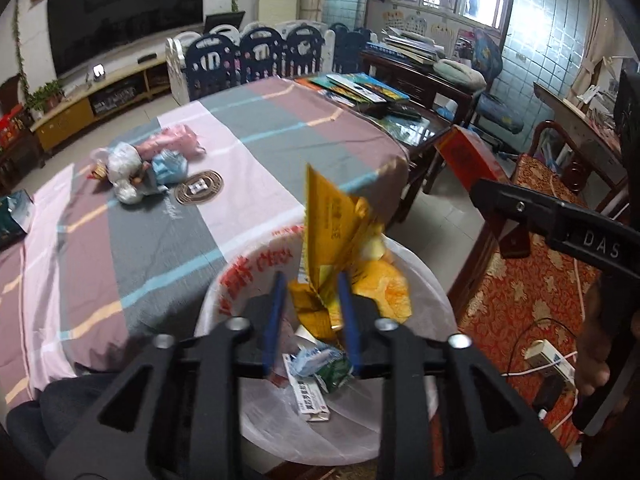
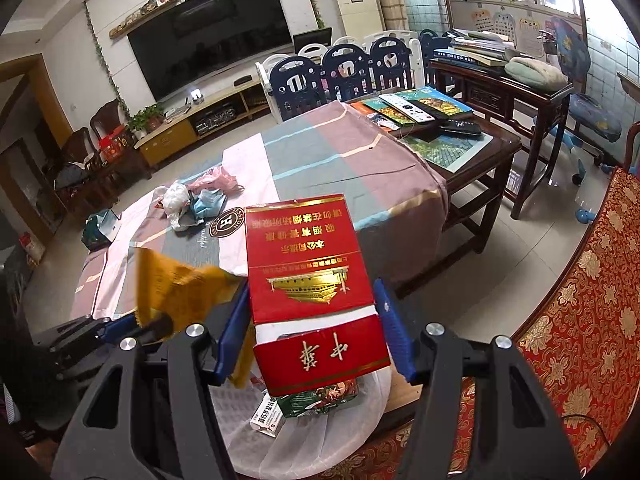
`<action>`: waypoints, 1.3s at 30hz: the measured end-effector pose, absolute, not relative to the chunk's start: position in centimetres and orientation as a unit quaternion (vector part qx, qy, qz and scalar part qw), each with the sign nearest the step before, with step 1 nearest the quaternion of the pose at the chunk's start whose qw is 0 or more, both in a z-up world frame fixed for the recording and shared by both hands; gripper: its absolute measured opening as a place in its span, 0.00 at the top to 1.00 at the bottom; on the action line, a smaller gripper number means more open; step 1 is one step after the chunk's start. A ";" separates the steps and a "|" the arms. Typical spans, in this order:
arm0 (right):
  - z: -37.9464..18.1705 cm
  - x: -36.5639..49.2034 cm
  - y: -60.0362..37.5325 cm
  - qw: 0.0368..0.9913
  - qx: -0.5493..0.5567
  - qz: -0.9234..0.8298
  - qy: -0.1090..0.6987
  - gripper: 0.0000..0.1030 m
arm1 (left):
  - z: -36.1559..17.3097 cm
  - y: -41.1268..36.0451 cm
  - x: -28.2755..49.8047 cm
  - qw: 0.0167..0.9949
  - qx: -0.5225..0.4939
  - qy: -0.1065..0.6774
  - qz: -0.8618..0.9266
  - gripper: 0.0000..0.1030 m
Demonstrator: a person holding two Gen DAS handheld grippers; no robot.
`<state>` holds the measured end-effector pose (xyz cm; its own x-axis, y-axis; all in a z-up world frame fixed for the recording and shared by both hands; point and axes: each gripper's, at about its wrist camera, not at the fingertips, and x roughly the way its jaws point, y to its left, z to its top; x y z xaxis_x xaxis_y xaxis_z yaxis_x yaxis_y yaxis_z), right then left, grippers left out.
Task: Collect trash
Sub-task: 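Carry the yellow bag and red box over the wastebasket and open both tools, then grasp the green-and-red snack bag with the right tool while the left tool grasps the white plastic bag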
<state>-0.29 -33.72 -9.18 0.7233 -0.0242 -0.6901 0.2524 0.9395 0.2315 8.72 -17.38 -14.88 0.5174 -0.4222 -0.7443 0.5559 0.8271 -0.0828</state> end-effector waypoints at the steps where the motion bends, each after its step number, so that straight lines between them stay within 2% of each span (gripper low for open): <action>1: -9.2 -0.3 -33.6 0.915 0.156 -0.075 0.365 0.41 | -14.9 -17.3 8.7 0.868 0.080 0.401 -0.281 0.50; 7: -9.7 0.1 -32.6 0.912 0.147 -0.065 0.377 0.41 | -13.2 -16.5 8.0 0.894 0.086 0.366 -0.245 0.28; 10: -10.3 0.6 -31.8 0.907 0.143 -0.055 0.393 0.41 | -12.4 -15.8 8.1 0.905 0.095 0.355 -0.213 0.24; 18: -12.0 1.6 -29.9 0.891 0.142 -0.035 0.430 0.35 | -10.7 -13.2 8.9 0.925 0.084 0.334 -0.159 0.18; 20: -11.8 1.5 -29.7 0.892 0.140 -0.035 0.427 0.30 | -10.4 -12.7 9.1 0.927 0.080 0.333 -0.152 0.18; 27: -11.6 1.6 -29.4 0.895 0.137 -0.036 0.424 0.28 | -10.3 -11.4 9.8 0.932 0.073 0.330 -0.132 0.16; 32: -12.0 2.5 -29.2 0.890 0.138 -0.036 0.432 0.28 | -11.4 -9.7 11.4 0.929 0.061 0.344 -0.118 0.15; 39: -13.7 8.2 -26.5 0.887 0.106 -0.018 0.450 0.28 | -15.1 -1.7 17.4 0.915 -0.027 0.401 -0.044 0.15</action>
